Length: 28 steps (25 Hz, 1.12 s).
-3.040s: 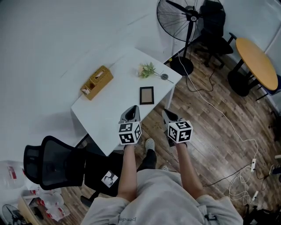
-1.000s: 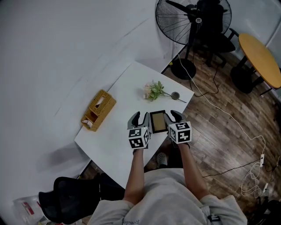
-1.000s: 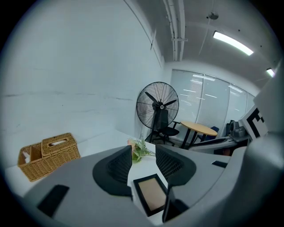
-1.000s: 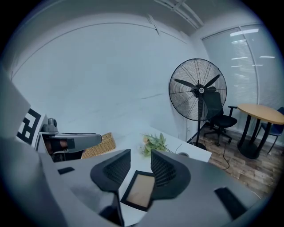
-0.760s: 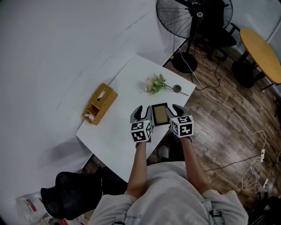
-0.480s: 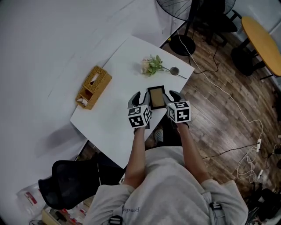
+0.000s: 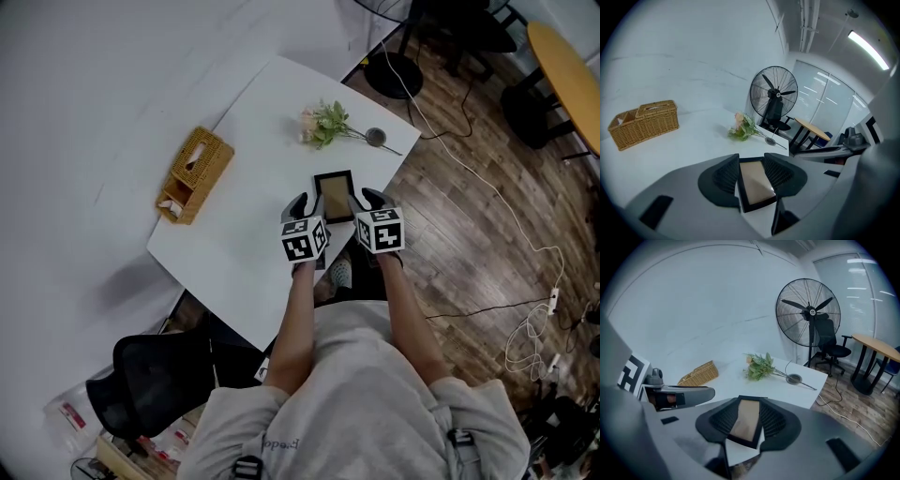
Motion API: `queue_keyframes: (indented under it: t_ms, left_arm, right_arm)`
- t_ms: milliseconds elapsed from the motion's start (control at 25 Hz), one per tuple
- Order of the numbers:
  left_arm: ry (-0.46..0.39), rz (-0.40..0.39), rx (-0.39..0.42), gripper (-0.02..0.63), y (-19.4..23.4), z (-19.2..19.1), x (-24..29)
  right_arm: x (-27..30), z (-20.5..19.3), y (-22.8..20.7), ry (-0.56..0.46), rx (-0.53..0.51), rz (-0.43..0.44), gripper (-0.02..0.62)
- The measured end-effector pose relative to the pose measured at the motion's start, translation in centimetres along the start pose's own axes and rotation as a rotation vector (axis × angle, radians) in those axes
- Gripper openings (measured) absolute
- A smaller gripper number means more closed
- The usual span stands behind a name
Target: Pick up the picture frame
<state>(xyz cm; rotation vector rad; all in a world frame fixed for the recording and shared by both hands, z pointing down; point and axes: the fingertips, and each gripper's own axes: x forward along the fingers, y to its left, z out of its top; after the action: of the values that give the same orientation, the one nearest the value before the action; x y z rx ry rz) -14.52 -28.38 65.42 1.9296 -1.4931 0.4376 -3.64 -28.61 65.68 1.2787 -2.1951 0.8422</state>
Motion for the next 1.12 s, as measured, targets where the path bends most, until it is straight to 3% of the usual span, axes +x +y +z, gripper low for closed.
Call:
queue_keyframes:
  t_ms: [600, 960, 1120]
  left_arm:
    - [0.235, 0.038, -0.061, 0.184, 2.3, -7.3, 5.4]
    - [0.274, 0.054, -0.098, 0.184, 2.9, -8.8, 7.1]
    - [0.250, 0.069, -0.100, 0.172, 2.9, -9.3, 7.2]
  right_arm:
    - [6.2, -4.8, -1.8, 0.197, -0.008, 0.008, 0.146]
    - [8.1, -6.9, -2.4, 0.261, -0.002, 0.002, 0.146]
    - [8.5, -8.0, -3.0, 0.272, 0.026, -0.018, 0.136]
